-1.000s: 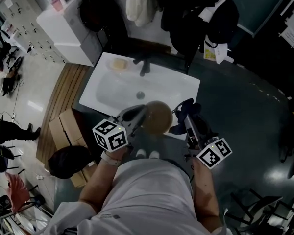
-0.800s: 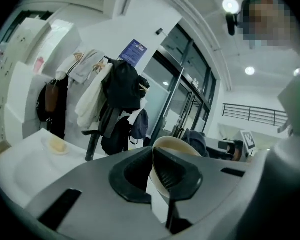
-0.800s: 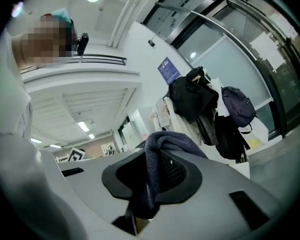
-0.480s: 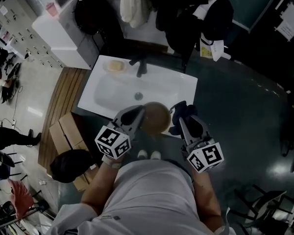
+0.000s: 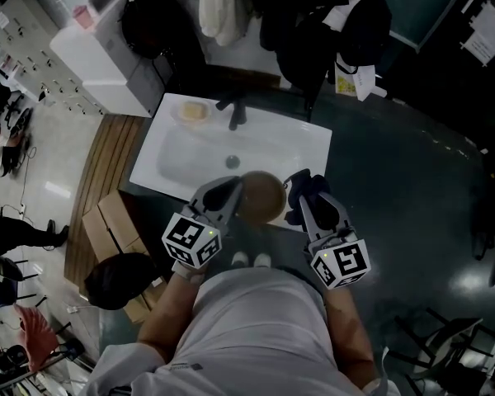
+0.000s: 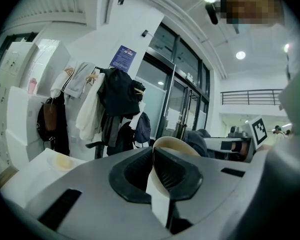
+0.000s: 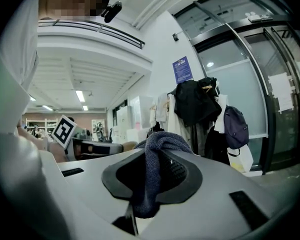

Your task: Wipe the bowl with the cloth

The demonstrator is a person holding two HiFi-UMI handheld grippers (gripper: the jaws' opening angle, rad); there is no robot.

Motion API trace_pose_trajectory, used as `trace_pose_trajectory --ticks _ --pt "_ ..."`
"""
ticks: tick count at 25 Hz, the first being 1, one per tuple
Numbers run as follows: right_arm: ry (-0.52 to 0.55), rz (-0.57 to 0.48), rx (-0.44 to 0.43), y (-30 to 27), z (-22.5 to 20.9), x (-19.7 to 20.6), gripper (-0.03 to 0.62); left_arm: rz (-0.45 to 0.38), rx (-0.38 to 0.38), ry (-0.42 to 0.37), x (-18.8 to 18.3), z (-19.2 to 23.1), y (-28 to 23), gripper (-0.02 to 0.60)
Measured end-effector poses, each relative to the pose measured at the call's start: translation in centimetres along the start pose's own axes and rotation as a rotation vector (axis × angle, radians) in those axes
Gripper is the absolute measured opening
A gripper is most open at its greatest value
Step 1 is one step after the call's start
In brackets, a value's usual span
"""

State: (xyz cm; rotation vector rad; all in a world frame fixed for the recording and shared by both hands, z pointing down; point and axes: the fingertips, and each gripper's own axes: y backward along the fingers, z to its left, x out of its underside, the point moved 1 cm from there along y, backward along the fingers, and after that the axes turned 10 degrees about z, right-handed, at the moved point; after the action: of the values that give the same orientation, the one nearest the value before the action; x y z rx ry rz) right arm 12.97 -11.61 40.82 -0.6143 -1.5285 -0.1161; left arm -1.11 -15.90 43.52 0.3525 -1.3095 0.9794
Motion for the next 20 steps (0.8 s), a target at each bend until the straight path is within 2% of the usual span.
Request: trace_pose_trajectory --ticks 20 --pt "0.006 0.032 0.045 -1.6 0.4 0.5 0.069 0.029 -0.014 0.010 0.7 2.0 0.0 0.021"
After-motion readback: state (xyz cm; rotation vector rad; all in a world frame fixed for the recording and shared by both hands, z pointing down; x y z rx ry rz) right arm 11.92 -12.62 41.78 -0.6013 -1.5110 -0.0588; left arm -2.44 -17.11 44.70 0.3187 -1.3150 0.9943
